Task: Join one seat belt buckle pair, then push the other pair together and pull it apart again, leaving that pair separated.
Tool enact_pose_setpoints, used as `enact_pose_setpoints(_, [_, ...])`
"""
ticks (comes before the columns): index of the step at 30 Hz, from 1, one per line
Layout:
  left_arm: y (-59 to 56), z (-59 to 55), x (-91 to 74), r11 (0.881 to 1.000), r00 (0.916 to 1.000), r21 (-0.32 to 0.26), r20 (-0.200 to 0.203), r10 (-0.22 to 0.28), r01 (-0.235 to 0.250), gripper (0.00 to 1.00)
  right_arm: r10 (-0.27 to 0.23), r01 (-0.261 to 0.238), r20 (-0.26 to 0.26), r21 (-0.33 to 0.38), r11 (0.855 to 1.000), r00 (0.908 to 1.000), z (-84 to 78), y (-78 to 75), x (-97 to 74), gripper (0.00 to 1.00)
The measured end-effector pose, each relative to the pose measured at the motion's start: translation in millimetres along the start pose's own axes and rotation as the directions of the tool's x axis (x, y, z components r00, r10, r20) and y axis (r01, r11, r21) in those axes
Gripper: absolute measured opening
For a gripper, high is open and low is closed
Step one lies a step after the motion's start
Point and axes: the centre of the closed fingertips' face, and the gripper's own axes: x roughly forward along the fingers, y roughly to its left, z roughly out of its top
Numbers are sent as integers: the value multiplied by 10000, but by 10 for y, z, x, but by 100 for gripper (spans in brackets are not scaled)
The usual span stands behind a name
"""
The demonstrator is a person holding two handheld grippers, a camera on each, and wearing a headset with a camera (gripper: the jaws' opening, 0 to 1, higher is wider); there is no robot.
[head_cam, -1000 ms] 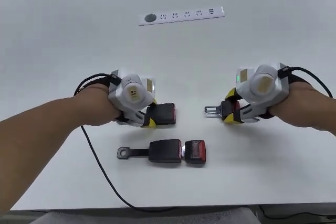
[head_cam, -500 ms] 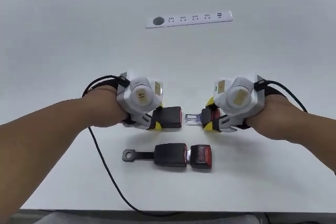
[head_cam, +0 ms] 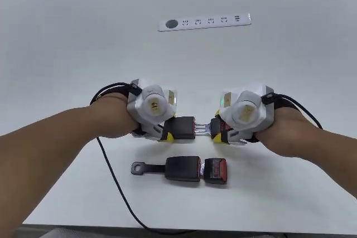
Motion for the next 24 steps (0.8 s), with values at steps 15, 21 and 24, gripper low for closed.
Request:
enact_pose_setpoints(15, [-5,-4,11,9997,9999,258,115,31,-34,31,618,-619,685,-14,9981,9957,101,-4,101,29])
enact_pose_setpoints(21, [9,-12,16,9994,9999,334,118,2,-6,30,683,-669,555,-272,9974,9961,151,21,122,29])
enact_pose_setpoints(24, [8,-11,25,9995,10000,321,56,-53,51,30,655,-640,571,-267,9976,9962,166,34,120,28])
